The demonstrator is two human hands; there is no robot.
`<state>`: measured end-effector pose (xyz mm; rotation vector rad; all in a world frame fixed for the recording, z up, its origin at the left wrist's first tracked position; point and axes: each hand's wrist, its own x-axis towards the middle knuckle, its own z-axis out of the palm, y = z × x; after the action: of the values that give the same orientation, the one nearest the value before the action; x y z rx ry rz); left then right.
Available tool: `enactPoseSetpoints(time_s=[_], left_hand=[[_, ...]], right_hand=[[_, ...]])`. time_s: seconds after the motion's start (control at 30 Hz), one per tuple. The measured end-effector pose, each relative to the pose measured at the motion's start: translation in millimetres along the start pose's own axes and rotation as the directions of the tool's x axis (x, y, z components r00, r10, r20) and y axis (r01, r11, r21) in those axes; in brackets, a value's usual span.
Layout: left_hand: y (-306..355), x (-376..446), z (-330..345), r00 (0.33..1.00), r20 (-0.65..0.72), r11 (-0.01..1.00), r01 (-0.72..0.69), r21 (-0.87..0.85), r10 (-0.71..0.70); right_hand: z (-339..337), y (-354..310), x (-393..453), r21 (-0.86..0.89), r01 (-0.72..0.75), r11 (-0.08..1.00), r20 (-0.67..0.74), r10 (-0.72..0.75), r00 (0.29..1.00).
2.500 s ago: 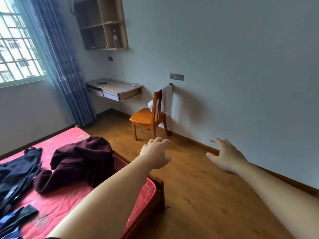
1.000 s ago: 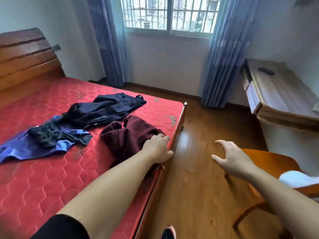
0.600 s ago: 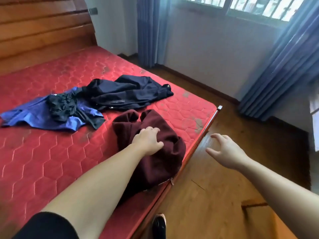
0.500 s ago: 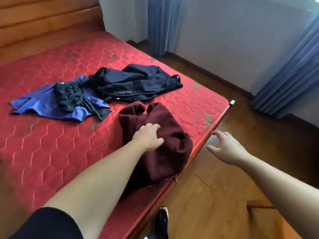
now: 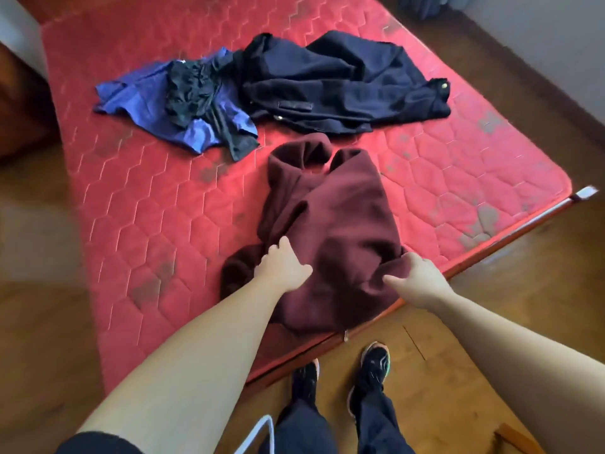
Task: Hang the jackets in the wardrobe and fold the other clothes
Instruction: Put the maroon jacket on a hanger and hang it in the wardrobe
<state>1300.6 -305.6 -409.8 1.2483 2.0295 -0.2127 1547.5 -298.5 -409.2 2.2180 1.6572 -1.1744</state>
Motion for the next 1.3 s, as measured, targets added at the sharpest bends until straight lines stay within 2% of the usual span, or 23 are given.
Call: enactPoseSetpoints(time_s=[0.07, 0.17, 0.27, 0.33, 0.47, 0.53, 0.67, 0.77, 0.87, 0.9, 0.97, 1.0, 1.07, 1.13, 1.17, 1.2, 1.3], left_hand=[[-8, 13, 22, 0.992, 0.06, 0.986, 0.121, -0.116, -0.115], [-20, 29, 52, 0.972, 0.088, 0.939, 0.235, -0.251, -0.22], [-33, 40, 77, 0.967, -0.011, 0.962, 0.251, -0.108, -0.254], [-42, 47, 88, 0.969, -0.085, 0.973, 0.231, -0.014, -0.232], [-48, 48, 94, 0.969, -0.199, 0.984, 0.164, 0.069, -0.148], [-48, 44, 82, 0.972, -0.198, 0.991, 0.132, 0.025, -0.124], [-40, 30, 28, 0.959, -0.229, 0.941, 0.088, -0.326, -0.169], [-25, 11, -25, 0.947, -0.279, 0.902, 0.027, -0.432, -0.162], [-4, -12, -80, 0.934, -0.313, 0.793, -0.058, -0.606, -0.171], [4, -21, -101, 0.933, -0.31, 0.735, -0.08, -0.673, -0.183], [22, -39, -146, 0.927, -0.321, 0.621, -0.136, -0.772, -0.196], [31, -48, -167, 0.918, -0.343, 0.58, -0.172, -0.796, -0.198], [51, -69, -205, 0.906, -0.38, 0.519, -0.236, -0.822, -0.189], [70, -90, -233, 0.914, -0.376, 0.446, -0.276, -0.852, -0.151], [79, -100, -245, 0.921, -0.362, 0.398, -0.281, -0.873, -0.144], [86, -110, -255, 0.926, -0.352, 0.345, -0.288, -0.893, -0.138], [98, -132, -280, 0.929, -0.351, 0.238, -0.316, -0.918, -0.117]], right_hand=[[20, 9, 17, 0.158, -0.128, 0.979, 0.058, 0.12, 0.991], [52, 20, 35, 0.336, -0.37, 0.866, 0.222, 0.308, 0.925], [84, 32, 47, 0.451, -0.461, 0.764, 0.349, 0.325, 0.879], [101, 38, 57, 0.522, -0.481, 0.704, 0.355, 0.333, 0.873], [106, 33, 69, 0.637, -0.495, 0.591, 0.349, 0.351, 0.869], [91, 19, 74, 0.666, -0.43, 0.609, 0.303, 0.305, 0.903], [34, -29, 83, 0.726, -0.298, 0.619, 0.239, 0.179, 0.954], [-19, -71, 76, 0.773, -0.197, 0.603, 0.158, 0.118, 0.98], [-75, -114, 46, 0.855, -0.098, 0.509, 0.079, 0.058, 0.995], [-91, -127, 32, 0.854, -0.035, 0.52, 0.037, 0.006, 0.999], [-113, -147, 0, 0.758, 0.172, 0.63, -0.08, -0.172, 0.982], [-118, -152, -17, 0.671, 0.302, 0.678, -0.141, -0.283, 0.949], [-116, -155, -52, 0.448, 0.557, 0.699, -0.184, -0.537, 0.823], [-103, -156, -79, 0.169, 0.734, 0.658, -0.122, -0.725, 0.678], [-95, -155, -89, 0.046, 0.758, 0.651, -0.115, -0.75, 0.651], [-87, -154, -96, -0.028, 0.746, 0.666, -0.153, -0.74, 0.655], [-64, -151, -100, 0.053, 0.62, 0.783, -0.304, -0.579, 0.757]])
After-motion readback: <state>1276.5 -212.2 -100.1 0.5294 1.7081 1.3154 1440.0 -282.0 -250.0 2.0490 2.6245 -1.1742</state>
